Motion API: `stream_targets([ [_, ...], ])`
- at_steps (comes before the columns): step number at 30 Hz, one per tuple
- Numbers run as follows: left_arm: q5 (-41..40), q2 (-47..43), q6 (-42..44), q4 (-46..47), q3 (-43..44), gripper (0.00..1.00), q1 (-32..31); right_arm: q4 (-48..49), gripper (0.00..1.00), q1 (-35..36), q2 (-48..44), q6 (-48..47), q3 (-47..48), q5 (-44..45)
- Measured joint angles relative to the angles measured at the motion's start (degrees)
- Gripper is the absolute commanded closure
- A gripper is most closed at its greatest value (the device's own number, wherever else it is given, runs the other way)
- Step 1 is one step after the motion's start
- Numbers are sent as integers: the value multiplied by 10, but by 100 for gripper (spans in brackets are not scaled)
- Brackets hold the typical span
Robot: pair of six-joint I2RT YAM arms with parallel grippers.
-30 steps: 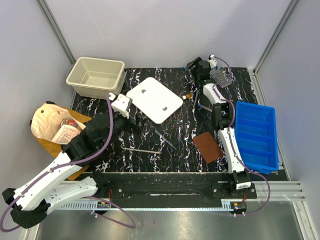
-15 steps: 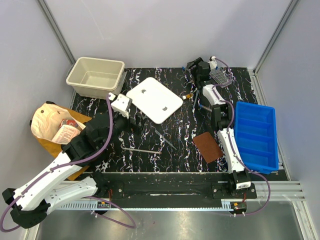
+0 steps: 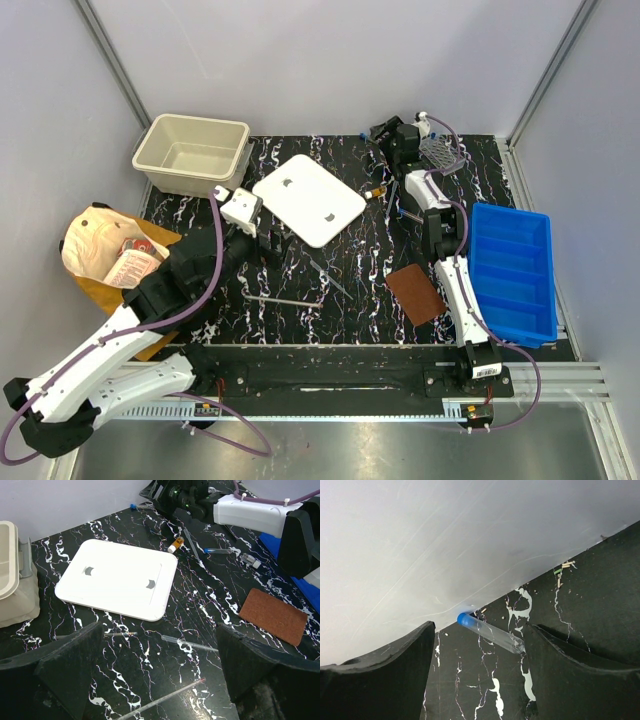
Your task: Organize the chemistry lab equipment
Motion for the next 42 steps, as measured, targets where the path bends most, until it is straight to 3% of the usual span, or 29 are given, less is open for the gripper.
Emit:
stream_targets([
  [21, 2, -3, 0, 1, 0, 1, 0, -5, 32, 32, -16, -76, -23, -50],
  [27, 3, -3, -1, 1, 0, 1, 0, -40, 36, 50, -26, -97, -23, -12],
  [32, 4, -6, -2, 1, 0, 1, 0, -77, 50, 63, -34, -101, -21, 39],
  [37, 4, -11, -2, 3, 0, 1, 0, -125, 58, 72, -34, -98, -3, 83],
  [42, 4, -15, -2, 3, 0, 1, 0, -153, 55, 74, -34, -91, 6, 89],
])
